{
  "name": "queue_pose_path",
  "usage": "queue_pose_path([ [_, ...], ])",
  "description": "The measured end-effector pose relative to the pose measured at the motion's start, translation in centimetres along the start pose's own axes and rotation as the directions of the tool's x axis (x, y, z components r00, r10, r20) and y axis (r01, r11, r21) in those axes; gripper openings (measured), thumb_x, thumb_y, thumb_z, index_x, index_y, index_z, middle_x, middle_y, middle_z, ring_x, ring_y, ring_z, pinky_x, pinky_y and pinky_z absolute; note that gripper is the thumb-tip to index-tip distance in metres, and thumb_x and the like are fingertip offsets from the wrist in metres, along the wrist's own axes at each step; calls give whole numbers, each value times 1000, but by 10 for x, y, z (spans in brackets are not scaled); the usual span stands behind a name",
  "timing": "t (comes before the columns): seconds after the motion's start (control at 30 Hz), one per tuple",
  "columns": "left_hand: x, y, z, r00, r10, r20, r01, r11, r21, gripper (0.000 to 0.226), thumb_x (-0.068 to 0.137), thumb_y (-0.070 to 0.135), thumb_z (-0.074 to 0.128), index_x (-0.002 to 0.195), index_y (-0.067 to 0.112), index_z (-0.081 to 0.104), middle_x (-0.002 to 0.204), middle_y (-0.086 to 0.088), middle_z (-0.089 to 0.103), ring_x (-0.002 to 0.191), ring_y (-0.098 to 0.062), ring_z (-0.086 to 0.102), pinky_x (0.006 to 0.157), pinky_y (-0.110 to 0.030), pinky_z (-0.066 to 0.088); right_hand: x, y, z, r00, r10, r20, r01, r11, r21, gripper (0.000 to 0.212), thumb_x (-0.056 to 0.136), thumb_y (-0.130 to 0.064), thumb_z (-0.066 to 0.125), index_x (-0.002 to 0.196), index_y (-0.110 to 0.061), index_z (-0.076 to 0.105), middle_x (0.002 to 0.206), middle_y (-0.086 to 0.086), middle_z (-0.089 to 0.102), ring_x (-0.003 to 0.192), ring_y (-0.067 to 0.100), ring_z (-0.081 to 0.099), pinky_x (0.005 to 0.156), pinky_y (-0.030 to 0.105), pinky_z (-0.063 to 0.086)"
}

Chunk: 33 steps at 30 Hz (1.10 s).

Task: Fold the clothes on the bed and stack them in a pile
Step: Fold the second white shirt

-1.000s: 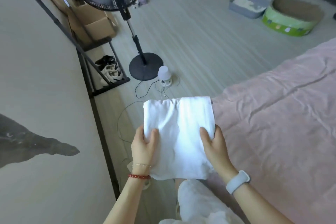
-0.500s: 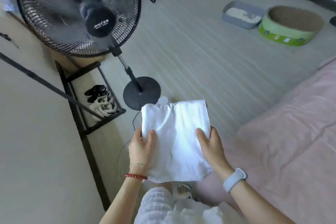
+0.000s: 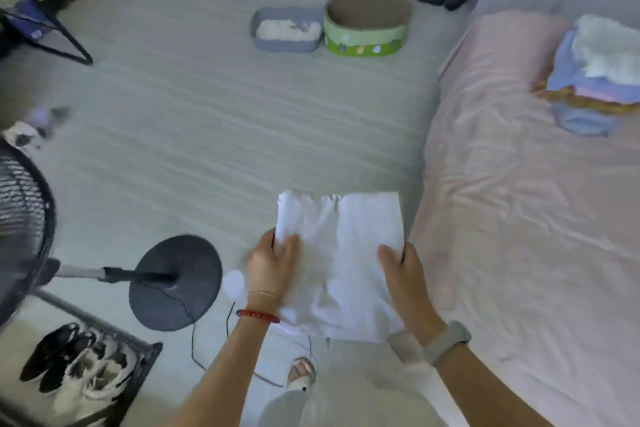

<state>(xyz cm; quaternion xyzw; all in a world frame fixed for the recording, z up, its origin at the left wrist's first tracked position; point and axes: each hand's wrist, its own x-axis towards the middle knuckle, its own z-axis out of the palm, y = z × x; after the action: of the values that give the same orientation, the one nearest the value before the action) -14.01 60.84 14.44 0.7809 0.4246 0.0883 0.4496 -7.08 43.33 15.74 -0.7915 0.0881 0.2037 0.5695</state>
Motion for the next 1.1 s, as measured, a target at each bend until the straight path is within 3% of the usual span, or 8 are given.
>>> queue_pose_path([
  [0.1,55,46,44,986,105,127,-107,994,5,13,89,26,58,97,16,60,75,7,56,71,-17,51,62,-25,33,57,-15,-18,990,61,-126,-52,996,69,4,91,-11,51,93,-9,50,80,1,54,70,16,51,55,18,42],
  [0.2,111,101,96,959,182,219,-183,983,-15,17,90,23,58,100,10,62,79,2,59,74,-21,53,64,-24,34,123,-38,-40,974,81,-211,-59,993,106,8,91,-17,52,98,-14,49,85,-1,55,73,12,53,62,26,43],
  [0.3,158,162,149,928,232,293,-244,970,3,18,90,23,57,100,9,61,80,2,58,72,-16,50,57,-19,31,185,-64,-72,954,88,-286,-49,989,142,11,92,-17,51,102,-16,47,86,-9,54,74,4,52,57,17,42],
  [0.4,197,224,197,881,296,370,-302,952,-44,17,90,23,57,102,11,61,81,7,58,70,-7,50,56,-10,33,241,-92,-106,926,132,-353,-69,980,186,21,92,-19,51,111,-12,48,93,-3,55,81,14,54,63,19,42],
  [0.47,217,260,224,855,311,415,-322,946,-47,20,91,23,57,105,11,61,84,8,57,75,-10,51,63,-16,35,273,-106,-126,906,167,-389,-89,973,212,27,92,-21,52,116,-10,48,100,1,56,90,18,53,73,27,41],
  [0.7,297,372,346,727,363,583,-415,909,-48,26,90,23,57,111,8,60,94,4,58,86,-14,50,73,-21,33,392,-143,-190,817,273,-508,-115,940,321,19,92,-23,51,107,-14,47,88,-10,54,80,10,54,67,25,42],
  [0.83,348,454,439,560,444,699,-531,840,-108,22,92,22,56,107,7,60,91,4,57,86,-18,52,67,-19,29,474,-166,-234,711,355,-607,-72,895,439,16,92,-23,52,103,-14,47,88,-7,55,78,8,54,63,24,44],
  [1.1,397,643,632,147,406,902,-738,652,-173,18,96,24,45,92,9,52,79,-3,52,75,-22,46,61,-30,34,614,-207,-329,482,544,-687,163,714,680,24,89,-13,54,112,-6,53,97,6,63,85,19,60,71,29,50],
])
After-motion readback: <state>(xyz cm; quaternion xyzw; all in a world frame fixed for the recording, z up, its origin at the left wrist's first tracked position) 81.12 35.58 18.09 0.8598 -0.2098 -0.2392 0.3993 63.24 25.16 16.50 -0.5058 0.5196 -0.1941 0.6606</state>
